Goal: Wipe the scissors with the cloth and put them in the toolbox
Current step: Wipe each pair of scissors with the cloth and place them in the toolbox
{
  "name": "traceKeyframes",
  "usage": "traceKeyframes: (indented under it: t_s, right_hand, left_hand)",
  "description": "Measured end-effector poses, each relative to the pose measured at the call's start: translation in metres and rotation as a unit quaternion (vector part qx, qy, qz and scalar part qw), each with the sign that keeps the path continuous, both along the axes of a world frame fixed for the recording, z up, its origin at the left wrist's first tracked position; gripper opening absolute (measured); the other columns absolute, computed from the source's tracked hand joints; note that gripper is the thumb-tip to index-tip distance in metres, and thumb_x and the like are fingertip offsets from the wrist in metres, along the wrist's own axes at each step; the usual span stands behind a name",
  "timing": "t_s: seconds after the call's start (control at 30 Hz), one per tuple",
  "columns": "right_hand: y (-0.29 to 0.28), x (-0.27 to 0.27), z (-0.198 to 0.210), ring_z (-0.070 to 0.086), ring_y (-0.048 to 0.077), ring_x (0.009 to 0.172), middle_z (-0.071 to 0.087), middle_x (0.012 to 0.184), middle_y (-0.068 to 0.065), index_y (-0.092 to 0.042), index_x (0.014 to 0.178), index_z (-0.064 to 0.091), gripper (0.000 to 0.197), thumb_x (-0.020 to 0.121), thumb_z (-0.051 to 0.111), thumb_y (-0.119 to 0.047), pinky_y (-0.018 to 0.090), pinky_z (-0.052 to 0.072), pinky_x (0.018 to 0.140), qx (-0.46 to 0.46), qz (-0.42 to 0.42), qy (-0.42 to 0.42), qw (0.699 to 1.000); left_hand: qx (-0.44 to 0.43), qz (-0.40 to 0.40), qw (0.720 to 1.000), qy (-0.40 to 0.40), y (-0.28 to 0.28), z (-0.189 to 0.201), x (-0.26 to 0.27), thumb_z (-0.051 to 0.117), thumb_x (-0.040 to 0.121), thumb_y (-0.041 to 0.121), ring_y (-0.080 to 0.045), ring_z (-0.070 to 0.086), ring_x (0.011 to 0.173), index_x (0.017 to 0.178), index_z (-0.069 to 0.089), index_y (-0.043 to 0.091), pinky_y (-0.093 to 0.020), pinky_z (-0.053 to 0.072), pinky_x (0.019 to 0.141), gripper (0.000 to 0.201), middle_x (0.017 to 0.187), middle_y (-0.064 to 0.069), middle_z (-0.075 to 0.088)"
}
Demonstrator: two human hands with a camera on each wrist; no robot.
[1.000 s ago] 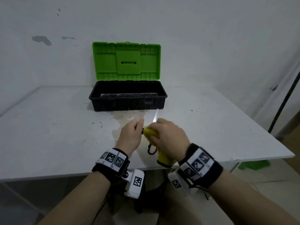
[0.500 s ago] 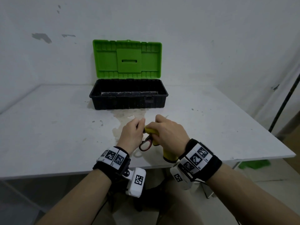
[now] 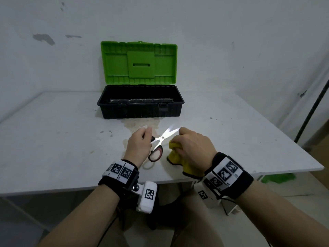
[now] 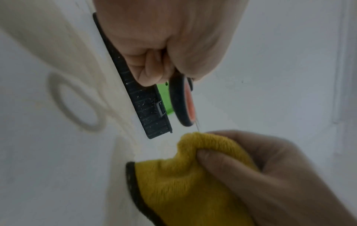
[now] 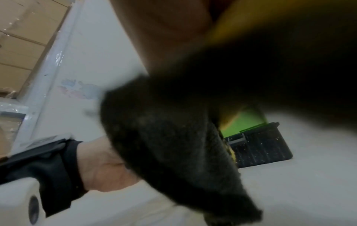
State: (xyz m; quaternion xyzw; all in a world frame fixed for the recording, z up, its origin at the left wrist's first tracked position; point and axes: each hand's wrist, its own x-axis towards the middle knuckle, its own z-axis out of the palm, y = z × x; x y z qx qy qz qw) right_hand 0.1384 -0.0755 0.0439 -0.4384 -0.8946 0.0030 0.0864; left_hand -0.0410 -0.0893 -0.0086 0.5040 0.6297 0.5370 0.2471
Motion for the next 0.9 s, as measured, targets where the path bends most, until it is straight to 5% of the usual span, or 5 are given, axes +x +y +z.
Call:
traceKeyframes:
  t_s: [0.13,0.3,0.43,0.73,0.9]
  right_hand:
    - [-0.003,-0.005,0.001,0.046,0.013,0.074,0.046,0.098,-0.005,-0.03,0.11,0.065,0.023,0.096,0.05,-0.039,0.029,0.041,0.059,0.037,0.018,0.063,0.997]
    - [-0.006,-0.011,-0.007,0.055,0.019,0.083,0.047,0.101,-0.004,-0.035,0.115,0.062,0.023,0.095,0.05,-0.038,0.033,0.047,0.063,0.003,0.047,0.053,0.997]
    - [0.004,-0.001,-0.008,0.057,0.019,0.091,0.051,0.103,-0.007,-0.034,0.115,0.063,0.025,0.094,0.051,-0.041,0.035,0.05,0.07,-0.007,0.018,0.064,0.998]
    - [0.015,0.005,-0.003,0.058,0.017,0.084,0.054,0.097,-0.009,-0.036,0.11,0.063,0.021,0.093,0.052,-0.044,0.036,0.052,0.07,0.006,-0.009,0.141,0.99]
    - [0.017,0.009,-0.003,0.057,0.018,0.085,0.056,0.098,-0.007,-0.033,0.111,0.063,0.022,0.095,0.051,-0.041,0.034,0.051,0.069,0.008,-0.018,0.145,0.989]
  left_hand:
    - [0.0,-0.005,1.0,-0.008,0.003,0.003,0.005,0.042,0.105,0.035,-0.015,0.051,0.062,0.076,0.047,0.011,-0.028,0.042,0.058,0.038,0.068,0.001,0.049]
    - [0.005,-0.009,0.999,-0.038,0.007,-0.001,0.009,0.043,0.104,0.035,-0.016,0.047,0.059,0.076,0.046,0.01,-0.036,0.045,0.06,0.038,0.067,-0.003,0.045]
    - [-0.01,-0.021,0.995,-0.099,0.003,-0.006,0.006,0.045,0.104,0.039,-0.013,0.045,0.056,0.073,0.042,0.015,-0.029,0.039,0.052,0.039,0.065,-0.001,0.042]
    - [-0.105,-0.183,0.943,-0.259,0.004,0.003,-0.001,0.06,0.099,0.021,-0.016,0.064,0.063,0.112,0.065,-0.002,-0.026,0.051,0.056,0.027,0.083,-0.009,0.068]
    - [-0.136,-0.193,0.926,-0.295,0.0,0.005,-0.003,0.061,0.098,0.013,-0.018,0.064,0.058,0.099,0.053,0.006,-0.026,0.048,0.049,0.011,0.079,-0.012,0.062]
